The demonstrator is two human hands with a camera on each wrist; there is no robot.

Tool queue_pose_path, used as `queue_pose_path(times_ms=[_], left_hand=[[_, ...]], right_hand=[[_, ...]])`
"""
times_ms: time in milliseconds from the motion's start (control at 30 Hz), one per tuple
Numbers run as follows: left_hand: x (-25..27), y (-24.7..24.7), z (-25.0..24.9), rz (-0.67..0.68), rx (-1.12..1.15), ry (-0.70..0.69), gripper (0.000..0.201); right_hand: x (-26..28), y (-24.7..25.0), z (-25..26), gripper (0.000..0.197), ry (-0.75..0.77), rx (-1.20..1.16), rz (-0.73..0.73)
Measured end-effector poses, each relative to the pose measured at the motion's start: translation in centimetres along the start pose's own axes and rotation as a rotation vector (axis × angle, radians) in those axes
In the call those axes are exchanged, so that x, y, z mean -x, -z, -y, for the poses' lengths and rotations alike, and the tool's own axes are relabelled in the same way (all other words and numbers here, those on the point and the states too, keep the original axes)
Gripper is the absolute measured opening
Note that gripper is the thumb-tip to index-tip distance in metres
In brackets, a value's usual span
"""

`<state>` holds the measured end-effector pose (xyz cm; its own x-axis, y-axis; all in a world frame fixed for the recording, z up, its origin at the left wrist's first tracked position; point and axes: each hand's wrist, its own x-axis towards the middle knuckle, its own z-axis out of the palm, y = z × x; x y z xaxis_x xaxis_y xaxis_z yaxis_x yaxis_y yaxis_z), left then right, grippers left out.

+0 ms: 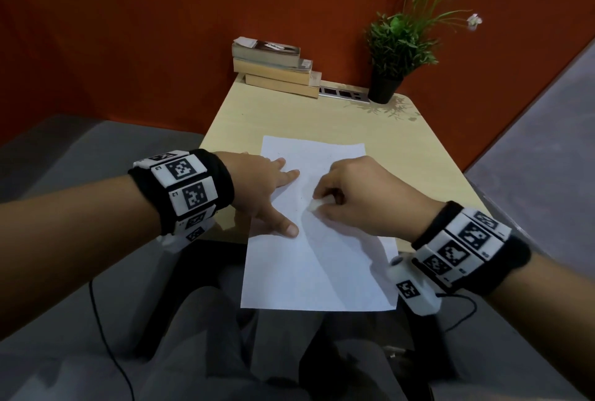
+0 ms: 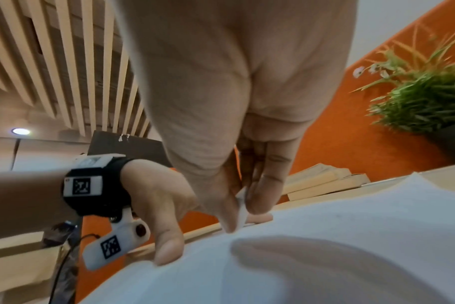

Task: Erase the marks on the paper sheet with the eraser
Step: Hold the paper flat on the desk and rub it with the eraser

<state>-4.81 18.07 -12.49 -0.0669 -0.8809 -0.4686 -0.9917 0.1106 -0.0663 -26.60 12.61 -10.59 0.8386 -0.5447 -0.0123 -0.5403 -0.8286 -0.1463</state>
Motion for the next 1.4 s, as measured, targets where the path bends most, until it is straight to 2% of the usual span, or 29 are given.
queue_pose_path(times_ms=[233,367,500,633,800,967,1067,1233,1400], left_hand=[[0.0,-0.1,-0.3,-0.004,-0.011,0.014,0.135],[0.0,-0.1,-0.4,-0.003,-0.019,0.009,0.136],[-0.1,-0.1,-0.5,-0.003,-0.024,0.020,0.134],[0.0,-0.1,-0.5,0.002,-0.009,0.023,0.135],[-0.2,-0.1,-0.4,0.009,-0.007,0.020,0.142],[-0.3,-0.2,-0.4,0.002,0.000,0.018,0.144],[-0.5,-0.3,-0.2,0.001,0.010,0.009,0.148],[-0.5,-0.4,-0.1,0.004,0.035,-0.001,0.145],[-0.5,-0.2,-0.2,0.014,0.035,0.004,0.148]], right_hand=[[-1.9,-0.7,0.9,0.015,-0.002,0.008,0.044],[-2.0,-0.3,1.0,0.017,0.031,0.000,0.097],[-2.5,-0.3,0.8,0.014,-0.009,0.039,0.057],[-2.2,-0.4,1.0,0.018,0.029,-0.004,0.114],[-2.2,-0.2,0.7,0.016,0.007,0.025,0.059],[-1.8,-0.3,0.7,0.022,0.047,-0.009,0.098],[-2.0,-0.4,0.3,0.019,0.017,0.014,0.058],[-1.5,-0.2,0.8,0.020,0.057,-0.019,0.113],[-1.2,-0.2,0.9,0.015,0.040,0.027,0.081]])
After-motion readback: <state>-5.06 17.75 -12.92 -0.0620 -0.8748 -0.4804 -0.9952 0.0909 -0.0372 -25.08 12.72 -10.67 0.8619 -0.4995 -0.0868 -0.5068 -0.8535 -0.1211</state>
